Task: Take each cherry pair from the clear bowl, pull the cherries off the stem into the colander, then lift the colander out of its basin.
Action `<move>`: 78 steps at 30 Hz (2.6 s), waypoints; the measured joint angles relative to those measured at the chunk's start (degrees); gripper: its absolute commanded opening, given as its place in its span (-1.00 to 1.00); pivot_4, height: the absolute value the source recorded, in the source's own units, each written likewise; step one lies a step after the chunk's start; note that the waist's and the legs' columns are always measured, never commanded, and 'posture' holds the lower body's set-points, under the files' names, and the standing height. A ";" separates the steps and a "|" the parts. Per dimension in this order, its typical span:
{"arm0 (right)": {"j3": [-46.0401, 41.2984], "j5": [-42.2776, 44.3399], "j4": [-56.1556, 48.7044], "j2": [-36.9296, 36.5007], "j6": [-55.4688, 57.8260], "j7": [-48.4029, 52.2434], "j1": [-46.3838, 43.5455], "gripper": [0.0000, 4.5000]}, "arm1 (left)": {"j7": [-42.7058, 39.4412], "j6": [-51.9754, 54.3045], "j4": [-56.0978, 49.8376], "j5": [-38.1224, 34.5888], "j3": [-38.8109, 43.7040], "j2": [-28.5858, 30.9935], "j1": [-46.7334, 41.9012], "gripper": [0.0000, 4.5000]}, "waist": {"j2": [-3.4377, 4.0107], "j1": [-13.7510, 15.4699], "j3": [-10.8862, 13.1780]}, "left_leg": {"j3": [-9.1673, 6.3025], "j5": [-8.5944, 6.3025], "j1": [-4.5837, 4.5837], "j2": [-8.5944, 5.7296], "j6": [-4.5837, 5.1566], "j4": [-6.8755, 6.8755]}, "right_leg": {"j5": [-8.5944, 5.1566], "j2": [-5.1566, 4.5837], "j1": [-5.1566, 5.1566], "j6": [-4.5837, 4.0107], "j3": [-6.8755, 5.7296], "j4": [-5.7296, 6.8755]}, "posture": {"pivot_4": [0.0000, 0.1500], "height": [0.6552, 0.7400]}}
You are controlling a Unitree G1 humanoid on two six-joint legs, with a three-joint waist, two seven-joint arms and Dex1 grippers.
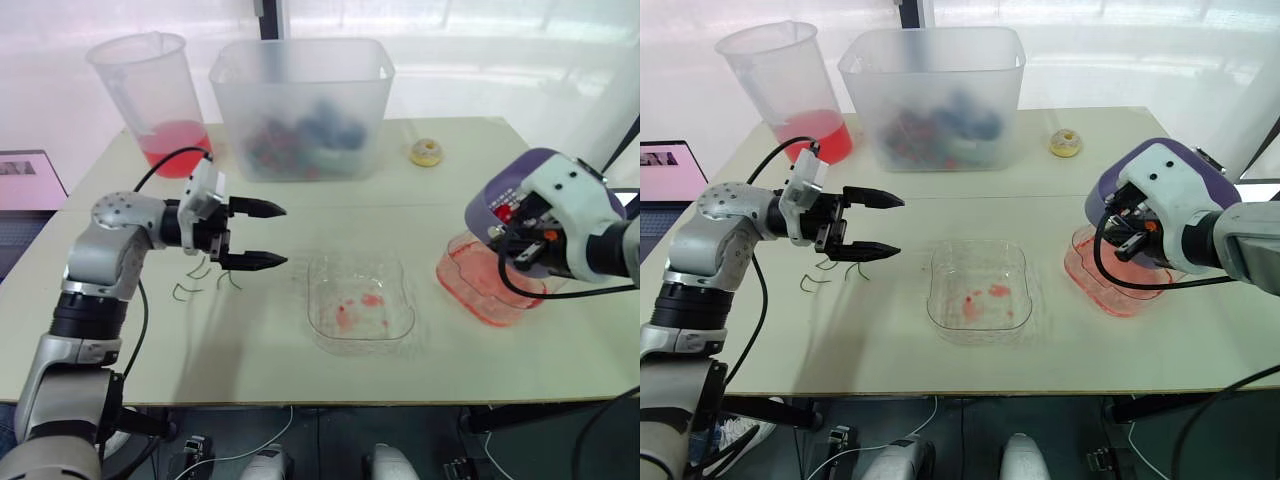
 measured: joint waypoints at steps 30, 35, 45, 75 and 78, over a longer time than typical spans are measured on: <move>52.33 -41.33 70.89 28.07 -63.70 37.98 -38.94 -0.90 | 18.14 6.49 -24.91 -9.30 14.50 1.77 28.17 1.00 | 0.07 -1.43 0.03 | -0.15 0.01 -0.04 0.12 -0.02 -0.14 | 0.00 -0.07 -0.28 0.00 0.16 -0.01 | 1.00 1.00; 51.85 -46.48 83.31 32.03 -74.43 42.61 -40.11 -0.90 | 20.96 7.95 -28.75 -11.21 18.14 3.76 32.49 1.00 | 0.08 -1.50 0.03 | -0.16 0.02 -0.04 0.09 -0.04 -0.13 | 0.00 -0.11 -0.26 0.00 0.15 -0.03 | 1.00 1.00; 46.21 -51.43 97.00 36.90 -83.02 45.83 -41.08 -0.28 | 22.68 8.83 -31.11 -12.46 18.25 4.86 32.80 1.00 | 0.10 -1.60 0.04 | -0.13 0.02 -0.04 0.08 -0.05 -0.15 | 0.00 -0.09 -0.29 0.00 0.16 -0.02 | 1.00 1.00; -30.38 -35.28 37.51 5.41 -55.12 46.59 22.41 0.96 | 22.27 1.09 3.81 -0.79 13.67 7.26 20.09 1.00 | 0.22 -0.04 0.02 | 0.31 0.01 0.07 -0.01 -0.03 -0.12 | 0.00 -0.04 -0.15 0.00 0.23 0.06 | 1.00 1.00; -35.95 -33.94 34.19 11.37 -60.15 43.33 29.78 0.96 | 20.98 -2.28 7.11 0.54 14.10 7.40 21.66 1.00 | 0.21 -0.22 0.01 | 0.30 0.01 0.13 0.02 -0.03 -0.14 | 0.00 -0.01 -0.14 0.00 0.26 0.07 | 1.00 1.00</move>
